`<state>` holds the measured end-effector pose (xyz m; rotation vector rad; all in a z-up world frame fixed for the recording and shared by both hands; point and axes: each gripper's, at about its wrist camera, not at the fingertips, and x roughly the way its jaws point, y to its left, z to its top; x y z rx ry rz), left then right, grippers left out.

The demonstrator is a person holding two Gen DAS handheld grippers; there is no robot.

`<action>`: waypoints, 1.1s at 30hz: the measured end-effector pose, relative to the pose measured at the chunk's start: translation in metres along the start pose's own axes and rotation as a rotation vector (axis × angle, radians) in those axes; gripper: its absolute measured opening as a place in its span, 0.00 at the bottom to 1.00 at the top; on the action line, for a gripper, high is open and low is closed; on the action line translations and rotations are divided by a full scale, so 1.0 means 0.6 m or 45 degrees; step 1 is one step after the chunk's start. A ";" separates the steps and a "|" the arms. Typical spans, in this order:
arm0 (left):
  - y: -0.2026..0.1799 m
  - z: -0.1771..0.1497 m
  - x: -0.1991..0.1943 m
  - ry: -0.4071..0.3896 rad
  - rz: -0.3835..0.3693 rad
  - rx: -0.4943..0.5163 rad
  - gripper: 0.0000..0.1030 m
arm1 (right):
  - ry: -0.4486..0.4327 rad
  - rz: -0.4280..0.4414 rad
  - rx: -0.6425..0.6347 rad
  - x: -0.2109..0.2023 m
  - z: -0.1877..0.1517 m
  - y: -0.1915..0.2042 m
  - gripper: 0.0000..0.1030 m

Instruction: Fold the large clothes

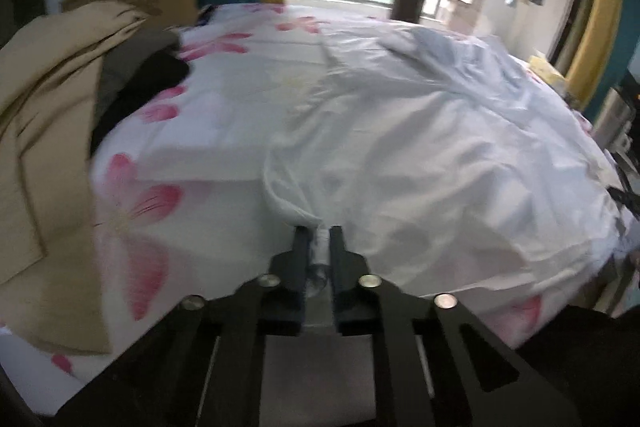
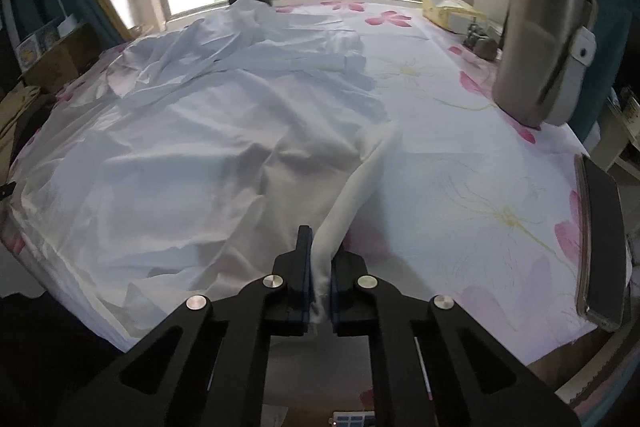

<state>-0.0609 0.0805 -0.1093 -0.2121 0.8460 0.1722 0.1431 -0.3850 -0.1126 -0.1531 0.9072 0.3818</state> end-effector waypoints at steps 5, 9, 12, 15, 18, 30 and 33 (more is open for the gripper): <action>-0.016 0.017 -0.012 -0.054 -0.063 -0.033 0.05 | -0.052 0.010 -0.002 -0.014 0.024 0.005 0.06; -0.018 0.052 -0.047 -0.169 -0.072 -0.041 0.05 | -0.107 -0.001 0.013 -0.030 0.047 0.004 0.06; -0.018 0.082 -0.072 -0.257 -0.073 -0.043 0.05 | -0.157 -0.015 0.021 -0.044 0.068 0.004 0.06; -0.020 0.108 -0.088 -0.321 -0.054 -0.013 0.04 | -0.204 -0.023 0.030 -0.057 0.089 0.003 0.06; -0.017 0.128 -0.098 -0.369 -0.048 -0.019 0.05 | -0.237 -0.036 0.035 -0.064 0.107 0.001 0.06; 0.009 0.196 -0.094 -0.484 0.007 -0.046 0.05 | -0.317 -0.081 0.044 -0.072 0.173 -0.020 0.06; 0.019 0.218 -0.093 -0.516 0.036 -0.041 0.05 | -0.330 -0.092 0.041 -0.071 0.189 -0.024 0.06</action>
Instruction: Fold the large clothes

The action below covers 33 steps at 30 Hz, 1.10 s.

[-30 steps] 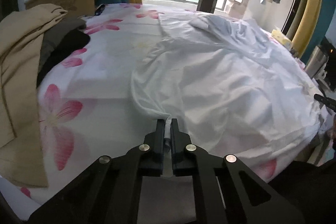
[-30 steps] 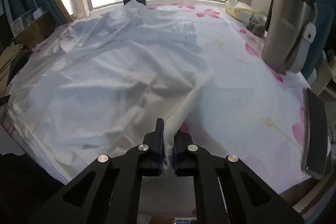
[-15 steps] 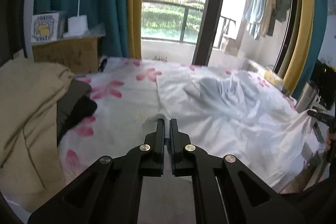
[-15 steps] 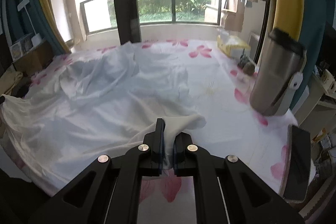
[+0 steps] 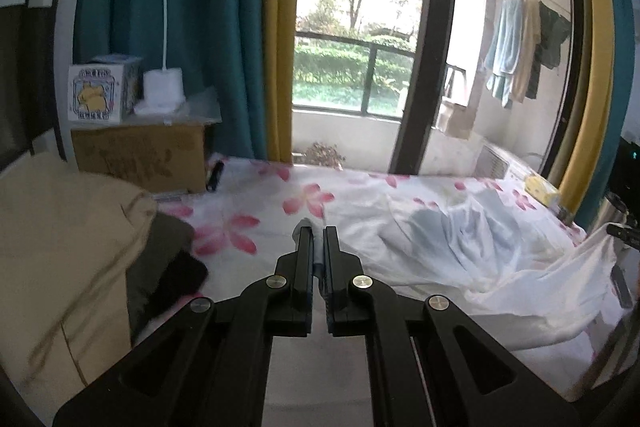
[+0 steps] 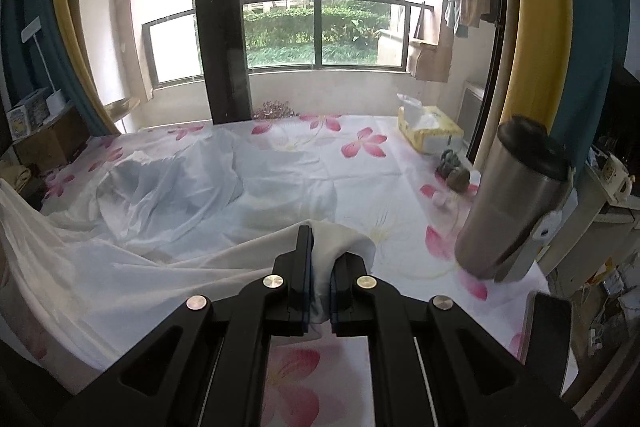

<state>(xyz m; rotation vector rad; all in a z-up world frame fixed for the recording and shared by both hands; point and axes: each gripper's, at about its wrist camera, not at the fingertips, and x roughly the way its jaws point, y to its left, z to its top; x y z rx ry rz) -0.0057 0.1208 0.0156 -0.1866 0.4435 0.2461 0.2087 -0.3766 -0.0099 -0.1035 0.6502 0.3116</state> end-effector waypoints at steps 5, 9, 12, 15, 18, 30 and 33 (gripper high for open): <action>0.016 0.031 0.024 -0.051 0.040 0.013 0.05 | -0.020 -0.013 -0.015 0.019 0.033 -0.005 0.06; 0.026 0.048 0.047 -0.075 0.061 0.010 0.05 | -0.032 -0.012 -0.039 0.037 0.060 -0.003 0.06; 0.033 0.058 0.071 -0.073 0.068 0.006 0.05 | -0.034 -0.012 -0.057 0.057 0.080 -0.004 0.06; 0.037 0.066 0.098 -0.065 0.075 0.003 0.05 | -0.034 -0.009 -0.075 0.079 0.096 -0.003 0.06; 0.044 0.072 0.128 -0.050 0.079 -0.006 0.05 | -0.032 0.002 -0.078 0.110 0.113 -0.004 0.06; 0.056 0.093 0.251 0.037 0.089 0.056 0.05 | 0.002 0.034 -0.042 0.211 0.155 -0.015 0.06; 0.059 0.094 0.287 0.068 0.078 0.045 0.05 | 0.001 0.035 -0.026 0.237 0.166 -0.015 0.06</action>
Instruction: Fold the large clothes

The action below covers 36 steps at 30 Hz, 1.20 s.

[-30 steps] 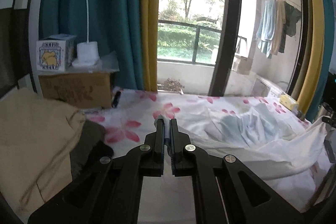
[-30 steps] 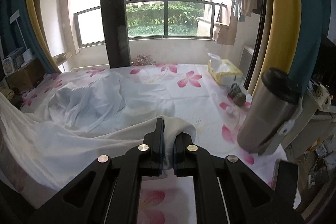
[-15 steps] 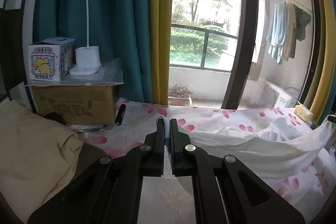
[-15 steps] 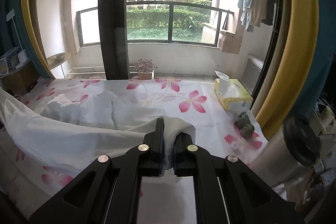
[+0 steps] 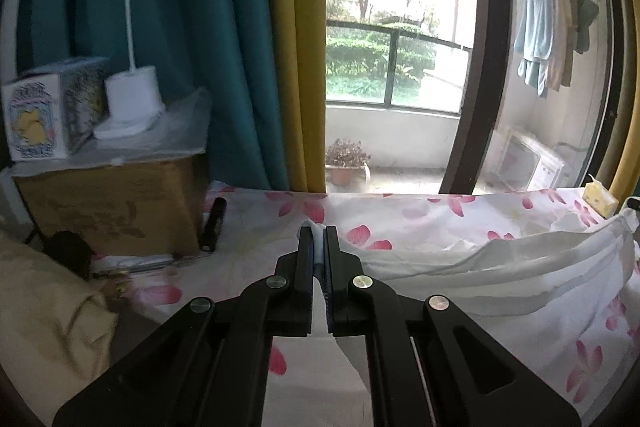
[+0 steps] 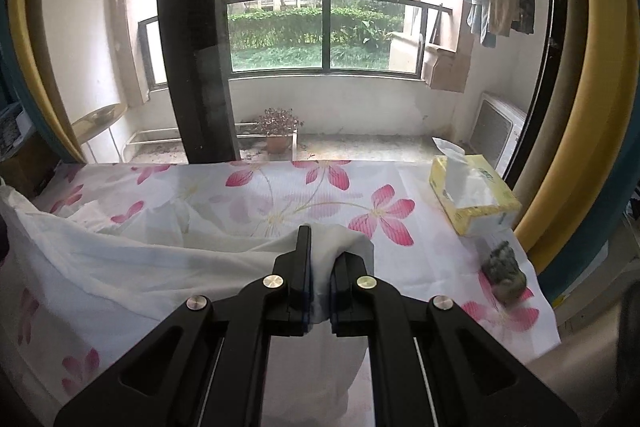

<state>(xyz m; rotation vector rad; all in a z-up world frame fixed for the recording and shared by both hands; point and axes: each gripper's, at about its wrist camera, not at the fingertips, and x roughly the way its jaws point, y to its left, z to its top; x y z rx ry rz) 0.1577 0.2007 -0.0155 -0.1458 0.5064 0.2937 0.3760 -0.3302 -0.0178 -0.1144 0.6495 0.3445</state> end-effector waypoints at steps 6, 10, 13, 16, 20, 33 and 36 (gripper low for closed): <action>0.010 -0.003 0.074 0.073 -0.015 -0.025 0.05 | 0.031 -0.007 0.039 0.056 0.008 -0.001 0.06; 0.023 -0.010 0.125 0.151 -0.017 -0.050 0.05 | 0.049 -0.003 0.080 0.083 0.012 -0.003 0.06; 0.022 -0.012 0.147 0.179 -0.021 -0.047 0.05 | 0.066 -0.009 0.083 0.101 0.015 -0.005 0.06; 0.021 -0.017 0.169 0.219 -0.020 -0.065 0.05 | 0.087 -0.019 0.083 0.122 0.017 -0.005 0.06; 0.016 -0.025 0.193 0.318 -0.044 -0.078 0.11 | 0.112 -0.057 0.068 0.143 0.016 0.000 0.06; -0.070 0.007 0.124 0.238 -0.214 0.026 0.56 | 0.023 -0.076 -0.008 0.076 0.019 0.024 0.69; -0.134 -0.009 0.121 0.281 -0.353 0.126 0.56 | 0.018 0.033 -0.130 0.054 0.010 0.073 0.69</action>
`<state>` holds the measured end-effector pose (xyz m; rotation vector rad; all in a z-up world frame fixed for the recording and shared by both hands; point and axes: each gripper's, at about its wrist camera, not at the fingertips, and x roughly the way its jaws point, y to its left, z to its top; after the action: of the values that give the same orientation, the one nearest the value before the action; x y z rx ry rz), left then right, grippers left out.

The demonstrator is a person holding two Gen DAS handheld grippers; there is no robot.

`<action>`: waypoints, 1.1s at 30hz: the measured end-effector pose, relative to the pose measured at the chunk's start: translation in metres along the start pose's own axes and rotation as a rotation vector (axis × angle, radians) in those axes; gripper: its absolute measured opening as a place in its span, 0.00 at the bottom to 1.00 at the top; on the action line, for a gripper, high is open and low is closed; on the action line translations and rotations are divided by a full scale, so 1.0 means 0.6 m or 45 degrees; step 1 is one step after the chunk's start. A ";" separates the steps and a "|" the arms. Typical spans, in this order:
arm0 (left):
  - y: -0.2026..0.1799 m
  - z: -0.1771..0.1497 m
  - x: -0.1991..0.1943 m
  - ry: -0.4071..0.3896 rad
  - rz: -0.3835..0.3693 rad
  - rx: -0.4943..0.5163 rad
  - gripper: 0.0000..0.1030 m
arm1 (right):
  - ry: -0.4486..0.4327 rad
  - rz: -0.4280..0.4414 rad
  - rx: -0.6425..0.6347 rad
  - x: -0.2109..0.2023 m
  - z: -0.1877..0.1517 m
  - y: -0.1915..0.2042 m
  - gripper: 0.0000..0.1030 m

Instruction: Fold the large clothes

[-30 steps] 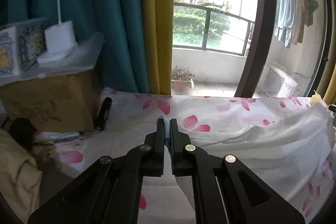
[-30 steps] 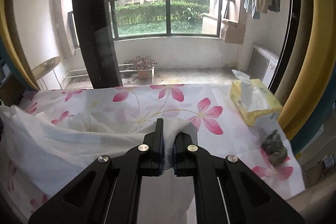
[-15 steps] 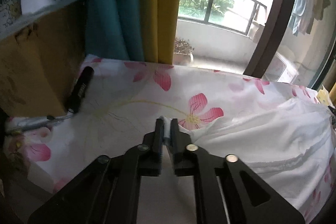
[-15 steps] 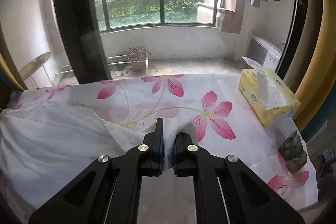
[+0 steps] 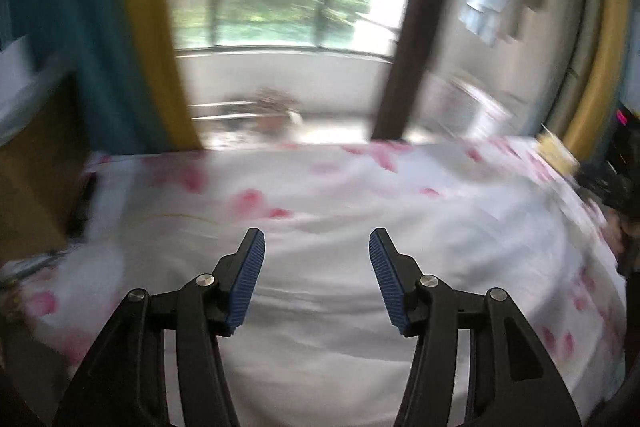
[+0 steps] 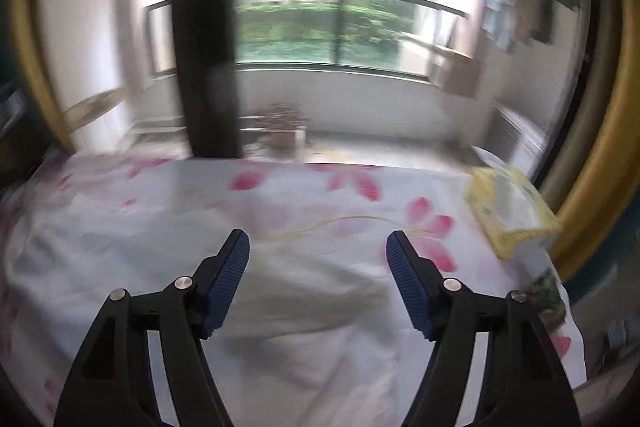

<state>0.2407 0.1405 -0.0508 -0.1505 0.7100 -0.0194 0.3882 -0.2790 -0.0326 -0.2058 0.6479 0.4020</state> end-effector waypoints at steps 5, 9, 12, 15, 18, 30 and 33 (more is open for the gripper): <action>-0.086 -0.022 0.037 0.087 -0.141 0.162 0.56 | 0.075 0.164 -0.193 0.002 -0.025 0.096 0.69; -0.123 -0.042 0.068 0.196 -0.172 0.273 0.56 | 0.128 0.214 -0.308 0.013 -0.047 0.144 0.69; -0.136 -0.052 0.084 0.244 -0.146 0.342 0.56 | 0.151 0.224 -0.360 0.019 -0.058 0.157 0.69; -0.135 -0.050 0.090 0.242 -0.141 0.350 0.56 | 0.179 0.224 -0.408 0.029 -0.067 0.164 0.52; -0.130 -0.039 0.092 0.225 -0.140 0.344 0.56 | 0.198 0.218 -0.405 0.042 -0.063 0.161 0.31; -0.145 0.012 0.138 0.203 -0.179 0.468 0.06 | 0.093 0.192 -0.369 0.068 0.011 0.140 0.01; -0.137 0.037 0.158 0.197 -0.148 0.470 0.05 | 0.060 0.171 -0.383 0.081 0.038 0.135 0.01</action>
<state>0.3298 0.0555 -0.0834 0.1655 0.8390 -0.2745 0.4014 -0.1840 -0.0503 -0.4608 0.6478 0.6255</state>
